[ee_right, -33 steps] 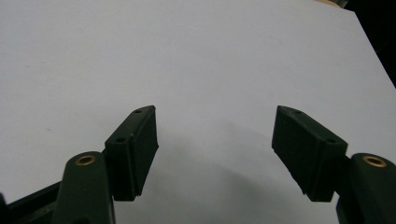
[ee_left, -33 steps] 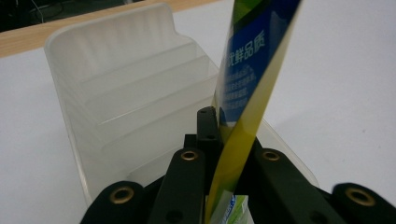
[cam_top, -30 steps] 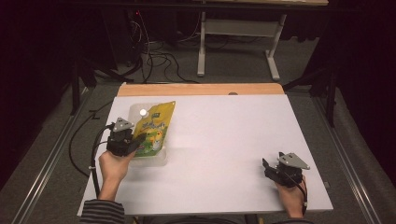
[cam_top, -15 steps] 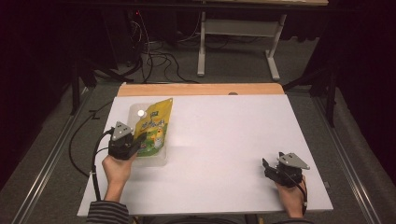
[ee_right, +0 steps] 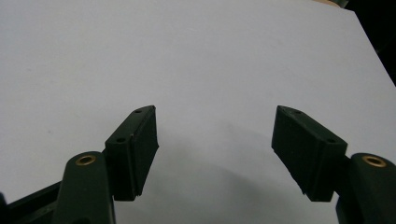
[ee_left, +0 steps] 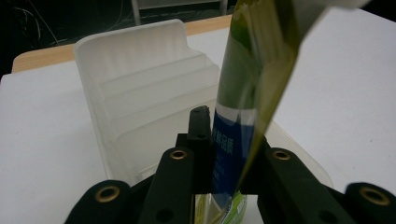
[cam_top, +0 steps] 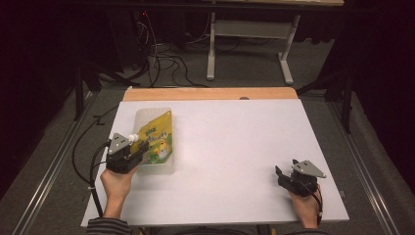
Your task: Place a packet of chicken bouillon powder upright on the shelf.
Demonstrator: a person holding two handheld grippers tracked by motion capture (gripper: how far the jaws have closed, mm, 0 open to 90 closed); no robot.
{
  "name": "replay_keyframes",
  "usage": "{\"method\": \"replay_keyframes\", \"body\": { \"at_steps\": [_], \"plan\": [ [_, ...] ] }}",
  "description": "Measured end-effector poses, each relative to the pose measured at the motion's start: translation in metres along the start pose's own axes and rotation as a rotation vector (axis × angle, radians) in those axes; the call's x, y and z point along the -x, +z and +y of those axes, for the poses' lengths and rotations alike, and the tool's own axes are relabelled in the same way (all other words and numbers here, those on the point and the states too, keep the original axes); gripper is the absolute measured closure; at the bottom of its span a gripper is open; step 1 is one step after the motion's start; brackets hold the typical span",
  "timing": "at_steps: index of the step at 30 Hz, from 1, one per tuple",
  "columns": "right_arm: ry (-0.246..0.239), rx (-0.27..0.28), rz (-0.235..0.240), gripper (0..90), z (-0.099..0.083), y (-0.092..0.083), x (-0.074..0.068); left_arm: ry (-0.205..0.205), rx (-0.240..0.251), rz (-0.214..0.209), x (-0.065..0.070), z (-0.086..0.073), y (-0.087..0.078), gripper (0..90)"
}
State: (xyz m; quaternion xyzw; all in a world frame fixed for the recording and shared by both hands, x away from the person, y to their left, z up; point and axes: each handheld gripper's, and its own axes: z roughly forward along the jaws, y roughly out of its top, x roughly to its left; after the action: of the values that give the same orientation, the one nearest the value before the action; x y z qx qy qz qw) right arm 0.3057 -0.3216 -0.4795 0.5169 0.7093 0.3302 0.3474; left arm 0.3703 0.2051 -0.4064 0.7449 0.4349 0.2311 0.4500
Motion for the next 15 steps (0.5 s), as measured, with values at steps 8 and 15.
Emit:
{"method": "replay_keyframes", "body": {
  "at_steps": [8, 15],
  "plan": [
    [0.019, 0.000, 0.017, 32.8, 0.000, 0.000, 0.003, -0.037, 0.019, 0.002, -0.004, -0.008, -0.004, 72.0],
    [0.033, 0.000, 0.025, 32.9, 0.000, 0.001, 0.004, -0.054, 0.015, 0.036, -0.005, -0.016, -0.008, 59.6]
  ]
}}
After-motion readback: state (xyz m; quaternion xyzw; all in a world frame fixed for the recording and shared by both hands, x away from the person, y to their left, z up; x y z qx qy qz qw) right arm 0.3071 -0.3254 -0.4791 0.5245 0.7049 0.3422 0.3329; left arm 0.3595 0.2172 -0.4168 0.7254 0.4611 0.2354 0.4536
